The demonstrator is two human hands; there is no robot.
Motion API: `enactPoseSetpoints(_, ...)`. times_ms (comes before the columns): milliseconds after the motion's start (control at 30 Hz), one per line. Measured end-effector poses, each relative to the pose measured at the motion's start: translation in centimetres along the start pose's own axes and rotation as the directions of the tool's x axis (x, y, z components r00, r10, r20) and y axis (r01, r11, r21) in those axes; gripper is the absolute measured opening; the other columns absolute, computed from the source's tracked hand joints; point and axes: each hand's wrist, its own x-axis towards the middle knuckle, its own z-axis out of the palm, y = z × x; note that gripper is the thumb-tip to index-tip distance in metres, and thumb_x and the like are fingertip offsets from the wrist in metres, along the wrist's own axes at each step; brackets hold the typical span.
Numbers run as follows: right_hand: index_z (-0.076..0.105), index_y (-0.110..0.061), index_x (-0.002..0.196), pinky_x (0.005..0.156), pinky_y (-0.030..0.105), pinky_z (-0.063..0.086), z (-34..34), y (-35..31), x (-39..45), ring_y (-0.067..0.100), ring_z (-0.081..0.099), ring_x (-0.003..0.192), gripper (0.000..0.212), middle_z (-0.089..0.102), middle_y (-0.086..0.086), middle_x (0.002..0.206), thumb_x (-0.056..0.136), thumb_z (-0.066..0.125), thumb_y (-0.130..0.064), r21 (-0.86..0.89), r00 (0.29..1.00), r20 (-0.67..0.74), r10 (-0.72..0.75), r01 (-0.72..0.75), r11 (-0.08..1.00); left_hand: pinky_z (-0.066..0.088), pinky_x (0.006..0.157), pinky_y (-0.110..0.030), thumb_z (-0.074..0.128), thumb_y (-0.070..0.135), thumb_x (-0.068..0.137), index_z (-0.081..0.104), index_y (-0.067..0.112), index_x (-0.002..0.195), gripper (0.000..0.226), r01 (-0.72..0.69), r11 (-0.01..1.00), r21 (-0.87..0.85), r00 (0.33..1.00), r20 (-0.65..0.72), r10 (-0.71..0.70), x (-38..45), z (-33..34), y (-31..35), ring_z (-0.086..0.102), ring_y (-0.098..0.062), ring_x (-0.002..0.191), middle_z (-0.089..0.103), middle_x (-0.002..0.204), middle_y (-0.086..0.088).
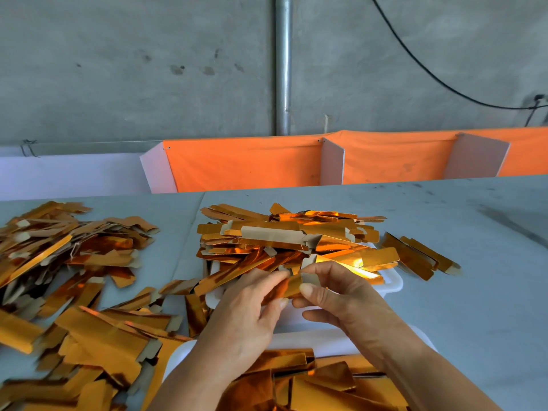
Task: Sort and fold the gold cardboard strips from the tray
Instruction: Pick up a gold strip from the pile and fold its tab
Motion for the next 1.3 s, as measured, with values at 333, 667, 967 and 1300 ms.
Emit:
enactPoseSetpoints(333,0.066,-0.013,0.101,0.069,0.023,0.061,-0.15,0.64,0.23,0.02,0.075,0.083,0.017,0.067,0.02,0.104,0.086,0.062,-0.004,-0.056,0.999,-0.037,-0.001,-0.001,0.998,0.032,0.086,-0.01,0.05,0.033,0.089,0.039,0.042,0.128,0.041,-0.007,0.999,0.044,0.999,-0.038,0.009,0.09,0.18,0.06,0.037,0.006,0.112,0.044,0.124,0.025)
enactPoseSetpoints(667,0.064,-0.022,0.105,0.064,0.019,0.06,0.1,0.66,0.37,0.017,0.075,0.078,0.029,0.064,0.012,0.101,0.087,0.06,-0.001,-0.088,0.994,-0.106,0.019,-0.028,0.996,0.029,0.079,-0.003,0.049,0.034,0.089,0.039,0.039,0.129,0.042,-0.003,0.995,0.097,0.997,-0.082,0.011,0.24,0.38,-0.2,0.034,0.008,0.112,0.043,0.13,0.023)
enactPoseSetpoints(967,0.061,-0.027,0.112,0.061,0.015,0.058,0.44,0.76,0.62,0.011,0.075,0.081,0.034,0.071,0.002,0.102,0.087,0.063,-0.004,-0.056,0.979,-0.204,0.03,-0.042,0.998,0.032,0.091,-0.012,0.044,0.032,0.091,0.04,0.034,0.13,0.039,0.018,0.99,0.138,0.992,-0.127,-0.001,0.36,0.5,-0.47,0.03,0.01,0.109,0.043,0.132,0.018)
enactPoseSetpoints(1300,0.067,-0.022,0.099,0.062,0.021,0.059,0.22,0.78,0.54,0.014,0.073,0.084,0.018,0.072,0.002,0.099,0.092,0.056,-0.01,-0.027,0.959,-0.282,-0.022,0.015,1.0,0.028,0.073,0.003,0.039,0.028,0.093,0.049,0.033,0.124,0.033,0.043,0.988,0.151,0.98,-0.197,-0.013,0.41,0.26,-0.78,0.037,0.009,0.106,0.052,0.125,0.017)
